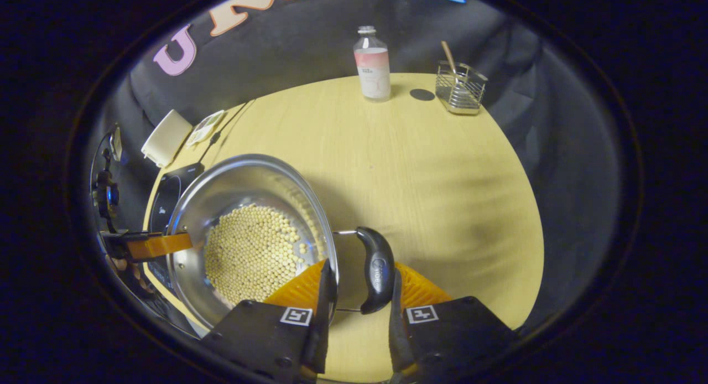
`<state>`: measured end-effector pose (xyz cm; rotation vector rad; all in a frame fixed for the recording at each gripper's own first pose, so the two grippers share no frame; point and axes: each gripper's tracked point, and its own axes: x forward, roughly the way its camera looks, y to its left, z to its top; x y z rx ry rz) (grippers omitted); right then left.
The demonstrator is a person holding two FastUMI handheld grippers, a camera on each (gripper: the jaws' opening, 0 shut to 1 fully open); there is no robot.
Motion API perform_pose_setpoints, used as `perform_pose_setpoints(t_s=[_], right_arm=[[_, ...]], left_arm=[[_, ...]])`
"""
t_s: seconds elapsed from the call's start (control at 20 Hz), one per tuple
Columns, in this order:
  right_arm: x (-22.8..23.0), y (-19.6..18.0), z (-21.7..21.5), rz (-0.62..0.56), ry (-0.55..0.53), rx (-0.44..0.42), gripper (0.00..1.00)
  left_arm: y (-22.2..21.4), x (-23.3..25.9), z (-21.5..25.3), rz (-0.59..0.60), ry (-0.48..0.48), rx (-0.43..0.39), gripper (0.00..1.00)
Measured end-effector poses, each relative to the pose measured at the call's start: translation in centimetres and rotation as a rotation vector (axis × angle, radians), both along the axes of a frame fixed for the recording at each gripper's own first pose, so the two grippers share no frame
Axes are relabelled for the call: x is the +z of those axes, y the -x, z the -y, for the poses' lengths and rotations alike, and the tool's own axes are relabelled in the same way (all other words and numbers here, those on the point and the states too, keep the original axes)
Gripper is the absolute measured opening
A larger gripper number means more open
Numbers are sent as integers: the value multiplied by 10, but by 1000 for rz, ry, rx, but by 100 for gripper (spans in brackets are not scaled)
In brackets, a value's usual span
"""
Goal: First push the handle of the pot to place it horizontally, then grasp the pot with both hands and set it on the induction cooktop.
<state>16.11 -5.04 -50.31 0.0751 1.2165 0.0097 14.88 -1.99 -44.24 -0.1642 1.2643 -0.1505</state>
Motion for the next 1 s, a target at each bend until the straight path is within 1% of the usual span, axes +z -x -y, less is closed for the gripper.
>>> perform_pose_setpoints(t_s=[0.05, 0.1, 0.15, 0.3, 0.35, 0.45, 0.55, 0.6, 0.7, 0.75, 0.85, 0.95, 1.0], right_arm=[[1, 1, -3, -15, -12, -4, 47], [4, -1, -7, -10, -24, -18, 41], [8, -2, -12, -7, -28, -21, 40], [17, -4, -40, 5, -39, 2, 40], [19, -4, -50, 3, -47, 10, 40], [24, -8, -72, 6, -62, 17, 40], [30, -12, -92, 20, -59, 20, 40], [34, -14, -101, 27, -53, 22, 40], [42, -14, -123, 35, -40, 15, 39], [45, -13, -136, 33, -35, 4, 40], [46, -13, -160, 38, -21, 3, 39], [47, -13, -185, 40, -19, -11, 40], [46, -13, -198, 41, -13, -14, 47]], left_arm=[[-2, 5, -4, 7, -9, -4, 60], [-5, 10, -8, 16, -16, -5, 59], [-7, 15, -12, 19, -20, -6, 59], [-5, 28, -39, 11, -44, 5, 60], [-6, 34, -48, 15, -49, 14, 59], [-8, 45, -69, 35, -61, 21, 59], [-10, 51, -87, 45, -61, 22, 60], [-12, 54, -96, 44, -57, 20, 58], [-16, 57, -118, 42, -49, 9, 58], [-19, 59, -130, 40, -45, 8, 59], [-19, 62, -155, 32, -38, 8, 58], [-25, 64, -180, 52, -40, -7, 57], [-26, 62, -193, 53, -40, -9, 57]])
